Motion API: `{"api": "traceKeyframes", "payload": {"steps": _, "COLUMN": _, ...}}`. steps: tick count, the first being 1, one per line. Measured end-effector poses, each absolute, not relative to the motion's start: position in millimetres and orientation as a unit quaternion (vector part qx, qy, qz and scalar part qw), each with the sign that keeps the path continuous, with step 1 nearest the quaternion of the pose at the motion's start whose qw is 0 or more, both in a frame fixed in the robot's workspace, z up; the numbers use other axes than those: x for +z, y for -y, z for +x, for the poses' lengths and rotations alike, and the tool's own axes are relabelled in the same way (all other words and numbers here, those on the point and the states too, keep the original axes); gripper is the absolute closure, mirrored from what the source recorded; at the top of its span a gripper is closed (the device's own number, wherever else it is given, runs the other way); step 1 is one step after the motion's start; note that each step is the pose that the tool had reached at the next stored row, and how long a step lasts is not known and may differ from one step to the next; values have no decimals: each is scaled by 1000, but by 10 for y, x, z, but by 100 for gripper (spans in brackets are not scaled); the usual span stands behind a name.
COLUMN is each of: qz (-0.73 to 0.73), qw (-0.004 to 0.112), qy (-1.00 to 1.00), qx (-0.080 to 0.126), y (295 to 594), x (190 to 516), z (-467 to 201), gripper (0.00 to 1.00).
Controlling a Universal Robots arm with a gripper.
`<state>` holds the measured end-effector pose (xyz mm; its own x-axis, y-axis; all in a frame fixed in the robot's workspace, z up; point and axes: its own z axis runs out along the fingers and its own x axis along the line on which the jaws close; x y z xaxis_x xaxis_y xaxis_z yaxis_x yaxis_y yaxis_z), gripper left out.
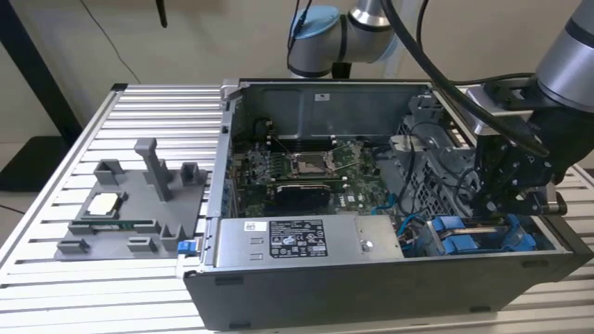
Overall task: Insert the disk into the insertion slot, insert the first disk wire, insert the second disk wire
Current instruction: 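Insert the second disk wire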
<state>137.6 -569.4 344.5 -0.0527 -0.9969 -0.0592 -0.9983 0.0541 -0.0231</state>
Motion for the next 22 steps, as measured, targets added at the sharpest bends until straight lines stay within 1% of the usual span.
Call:
{"api": "traceKeyframes", "payload": {"steps": 11, "qz": -688, "qw": 30, "qy": -725, "qx": 12, "y": 5691, "x": 3344, "z": 1377, "gripper": 84}}
{"api": "traceKeyframes", "payload": {"steps": 13, "qz": -688, "qw": 30, "qy": -725, "qx": 12, "y": 5692, "x": 3319, "z": 1377, "gripper": 82}}
{"api": "traceKeyframes", "payload": {"steps": 14, "qz": -688, "qw": 30, "qy": -725, "qx": 12, "y": 5694, "x": 3322, "z": 1377, "gripper": 77}}
{"api": "traceKeyframes", "payload": {"steps": 16, "qz": -688, "qw": 30, "qy": -725, "qx": 12, "y": 5694, "x": 3352, "z": 1377, "gripper": 77}}
{"api": "traceKeyframes", "payload": {"steps": 20, "qz": -688, "qw": 28, "qy": -725, "qx": 15, "y": 5694, "x": 3514, "z": 1378, "gripper": 77}}
{"api": "traceKeyframes", "payload": {"steps": 22, "qz": -688, "qw": 27, "qy": -725, "qx": 16, "y": 5694, "x": 3525, "z": 1381, "gripper": 77}}
